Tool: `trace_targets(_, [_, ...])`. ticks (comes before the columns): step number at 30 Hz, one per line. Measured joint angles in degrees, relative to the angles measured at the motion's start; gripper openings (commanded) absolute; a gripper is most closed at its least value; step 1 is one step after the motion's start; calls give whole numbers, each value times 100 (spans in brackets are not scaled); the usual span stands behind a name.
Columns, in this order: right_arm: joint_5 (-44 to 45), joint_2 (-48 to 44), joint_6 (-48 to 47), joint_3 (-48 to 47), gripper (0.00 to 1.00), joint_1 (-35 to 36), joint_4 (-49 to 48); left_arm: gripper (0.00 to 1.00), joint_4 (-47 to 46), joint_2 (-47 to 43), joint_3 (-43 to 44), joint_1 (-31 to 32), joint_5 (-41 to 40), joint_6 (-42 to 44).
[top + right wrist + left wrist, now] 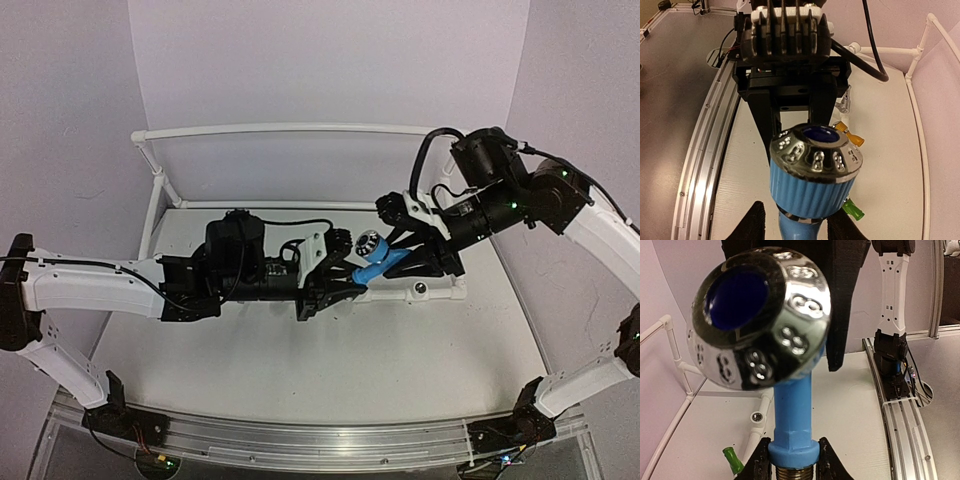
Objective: Install the water faucets
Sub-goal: Pass from the left arm to the right
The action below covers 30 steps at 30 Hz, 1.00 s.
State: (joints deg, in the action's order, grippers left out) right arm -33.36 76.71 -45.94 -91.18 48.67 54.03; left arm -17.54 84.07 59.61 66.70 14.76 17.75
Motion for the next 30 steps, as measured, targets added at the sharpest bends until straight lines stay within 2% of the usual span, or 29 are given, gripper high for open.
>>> trace_targets(13, [-26,126,283,90,34,24,-9,0,-105,84,80,0,44,48])
trace_targets(17, [-50,205,374,88,20,28,-34,0,-109,130,147,0,57,66])
trace_targets(20, [-39,237,455,88,3,28,-50,2,-98,145,151,0,47,91])
trace_targets(21, [-34,238,473,88,0,28,-52,6,-97,148,152,0,46,104])
trace_targets(22, [-33,238,467,88,0,28,-56,14,-98,151,153,0,48,121])
trace_targets(25, [12,237,492,88,0,33,-56,52,-98,151,153,0,26,136])
trace_targets(30, [441,136,586,229,0,41,-138,97,-133,97,74,3,-76,26])
